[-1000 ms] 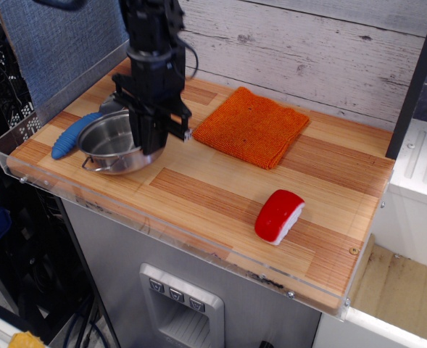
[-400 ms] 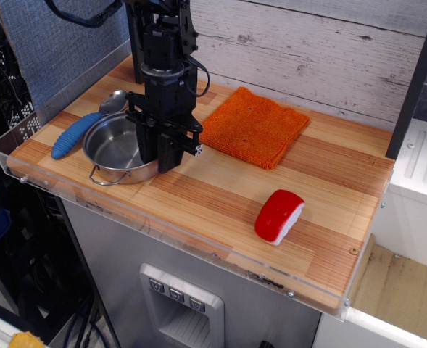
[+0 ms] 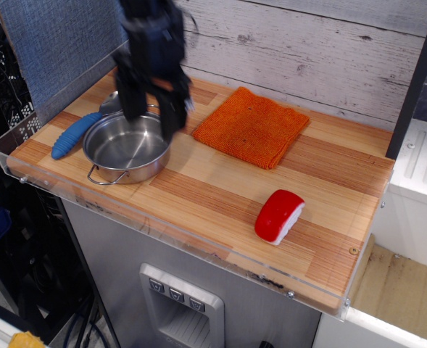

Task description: Remove pan from cloth and keep it next to blue spoon handle

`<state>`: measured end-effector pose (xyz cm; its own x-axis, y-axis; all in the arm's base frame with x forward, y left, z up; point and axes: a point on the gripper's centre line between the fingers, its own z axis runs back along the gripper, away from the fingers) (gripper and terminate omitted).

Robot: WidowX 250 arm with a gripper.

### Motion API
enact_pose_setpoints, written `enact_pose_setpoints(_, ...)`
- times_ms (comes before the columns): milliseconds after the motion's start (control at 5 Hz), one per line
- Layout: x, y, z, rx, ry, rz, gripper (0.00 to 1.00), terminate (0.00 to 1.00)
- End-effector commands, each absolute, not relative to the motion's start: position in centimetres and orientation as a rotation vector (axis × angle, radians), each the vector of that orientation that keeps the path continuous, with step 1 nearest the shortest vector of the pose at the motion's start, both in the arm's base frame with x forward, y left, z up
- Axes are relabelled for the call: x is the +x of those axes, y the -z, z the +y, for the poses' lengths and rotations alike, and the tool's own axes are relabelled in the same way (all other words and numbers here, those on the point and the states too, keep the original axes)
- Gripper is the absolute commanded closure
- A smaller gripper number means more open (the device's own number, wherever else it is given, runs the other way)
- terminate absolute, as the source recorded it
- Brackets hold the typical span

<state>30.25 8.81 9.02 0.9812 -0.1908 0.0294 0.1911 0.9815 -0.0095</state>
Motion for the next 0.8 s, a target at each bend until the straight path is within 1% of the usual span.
enact_pose_setpoints(0,30.13,-13.34,10.58,0.033,0.103,-0.136,0.00,0.00)
enact_pose_setpoints(400,30.56,-13.40,10.32,0.026,0.133,-0.129,0.00,0.00)
enact_pose_setpoints(600,30.56,-13.40,10.32,0.026,0.133,-0.129,0.00,1.00)
